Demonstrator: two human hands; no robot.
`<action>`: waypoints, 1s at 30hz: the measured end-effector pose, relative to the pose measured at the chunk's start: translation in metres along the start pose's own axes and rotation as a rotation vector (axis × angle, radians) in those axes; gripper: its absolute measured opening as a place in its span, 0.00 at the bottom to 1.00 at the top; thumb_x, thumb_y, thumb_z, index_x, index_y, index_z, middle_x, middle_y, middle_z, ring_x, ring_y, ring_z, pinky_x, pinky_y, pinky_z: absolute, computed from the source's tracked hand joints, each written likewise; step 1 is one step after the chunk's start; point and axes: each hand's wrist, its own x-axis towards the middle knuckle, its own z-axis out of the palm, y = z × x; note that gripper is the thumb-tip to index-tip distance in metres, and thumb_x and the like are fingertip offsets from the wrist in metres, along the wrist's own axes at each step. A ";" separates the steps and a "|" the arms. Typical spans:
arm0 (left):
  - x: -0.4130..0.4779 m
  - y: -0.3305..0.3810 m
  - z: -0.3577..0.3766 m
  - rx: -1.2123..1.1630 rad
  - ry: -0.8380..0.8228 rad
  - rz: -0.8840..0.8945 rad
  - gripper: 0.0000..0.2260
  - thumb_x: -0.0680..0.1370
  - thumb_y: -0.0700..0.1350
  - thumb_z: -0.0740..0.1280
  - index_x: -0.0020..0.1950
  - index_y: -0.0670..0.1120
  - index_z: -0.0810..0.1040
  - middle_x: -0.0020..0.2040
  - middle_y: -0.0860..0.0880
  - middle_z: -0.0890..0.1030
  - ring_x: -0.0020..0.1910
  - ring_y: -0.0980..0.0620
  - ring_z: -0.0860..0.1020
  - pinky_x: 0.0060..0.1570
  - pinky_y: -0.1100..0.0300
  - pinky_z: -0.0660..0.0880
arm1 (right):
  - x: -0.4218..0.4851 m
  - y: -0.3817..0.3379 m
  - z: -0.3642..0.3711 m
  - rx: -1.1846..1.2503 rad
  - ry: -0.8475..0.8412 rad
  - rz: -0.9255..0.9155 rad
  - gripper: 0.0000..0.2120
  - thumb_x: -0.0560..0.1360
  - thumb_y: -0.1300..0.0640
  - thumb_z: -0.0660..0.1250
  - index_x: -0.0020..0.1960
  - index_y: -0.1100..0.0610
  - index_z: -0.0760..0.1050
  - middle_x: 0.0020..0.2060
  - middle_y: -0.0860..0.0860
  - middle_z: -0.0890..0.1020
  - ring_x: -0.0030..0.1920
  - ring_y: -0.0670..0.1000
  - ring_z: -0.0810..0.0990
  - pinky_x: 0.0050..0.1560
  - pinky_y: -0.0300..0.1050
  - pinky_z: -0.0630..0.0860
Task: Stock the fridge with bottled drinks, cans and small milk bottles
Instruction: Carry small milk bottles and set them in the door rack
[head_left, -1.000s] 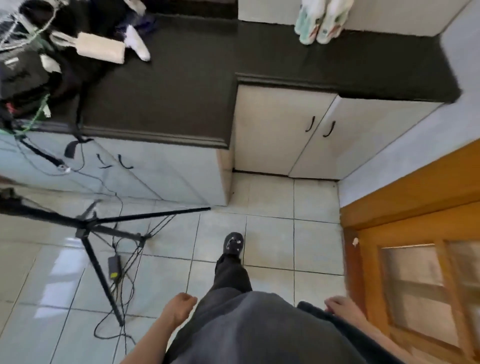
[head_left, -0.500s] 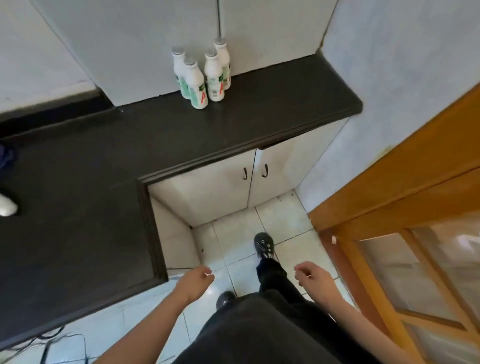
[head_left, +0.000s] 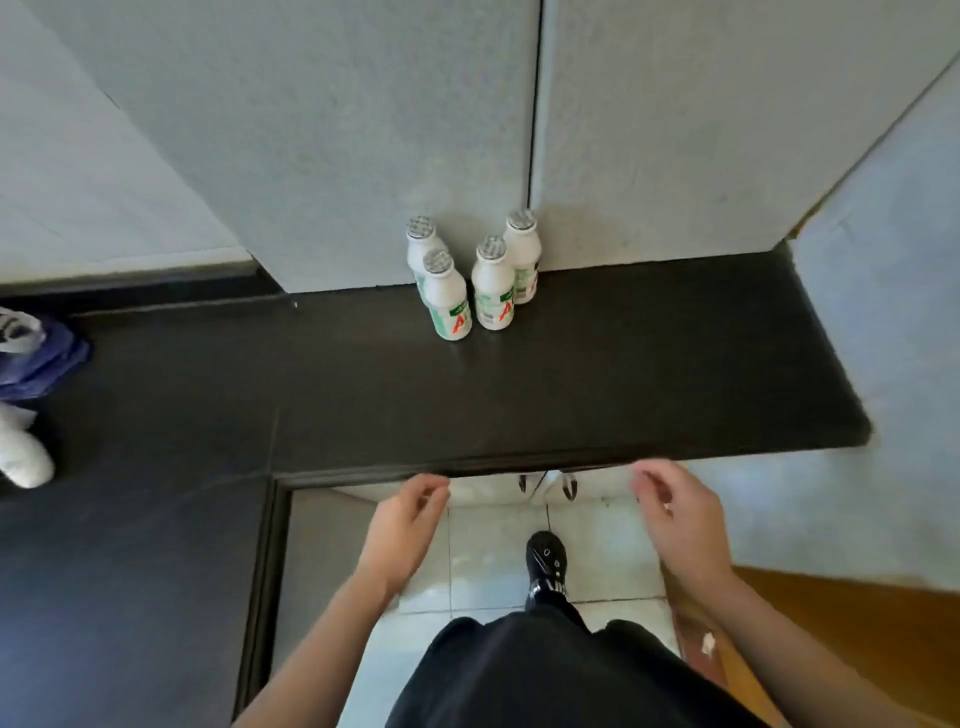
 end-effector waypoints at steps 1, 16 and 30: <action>0.011 0.016 -0.006 -0.032 0.058 0.030 0.06 0.80 0.48 0.63 0.54 0.54 0.77 0.48 0.58 0.80 0.48 0.64 0.77 0.45 0.71 0.69 | 0.024 -0.016 -0.005 0.040 0.026 -0.053 0.06 0.77 0.59 0.65 0.52 0.52 0.78 0.41 0.40 0.79 0.41 0.39 0.78 0.40 0.31 0.72; 0.127 0.111 -0.068 -0.177 0.379 0.280 0.20 0.76 0.53 0.65 0.66 0.59 0.66 0.60 0.64 0.70 0.59 0.66 0.71 0.50 0.72 0.69 | 0.179 -0.159 0.030 0.057 0.024 -0.412 0.15 0.75 0.52 0.63 0.61 0.54 0.72 0.54 0.44 0.76 0.51 0.42 0.76 0.48 0.39 0.75; 0.165 0.115 -0.078 -0.048 0.233 0.441 0.19 0.76 0.51 0.67 0.65 0.48 0.72 0.56 0.58 0.73 0.56 0.56 0.74 0.55 0.57 0.75 | 0.186 -0.176 0.051 -0.104 0.095 -0.371 0.20 0.75 0.53 0.68 0.63 0.59 0.72 0.56 0.52 0.78 0.56 0.50 0.76 0.55 0.41 0.72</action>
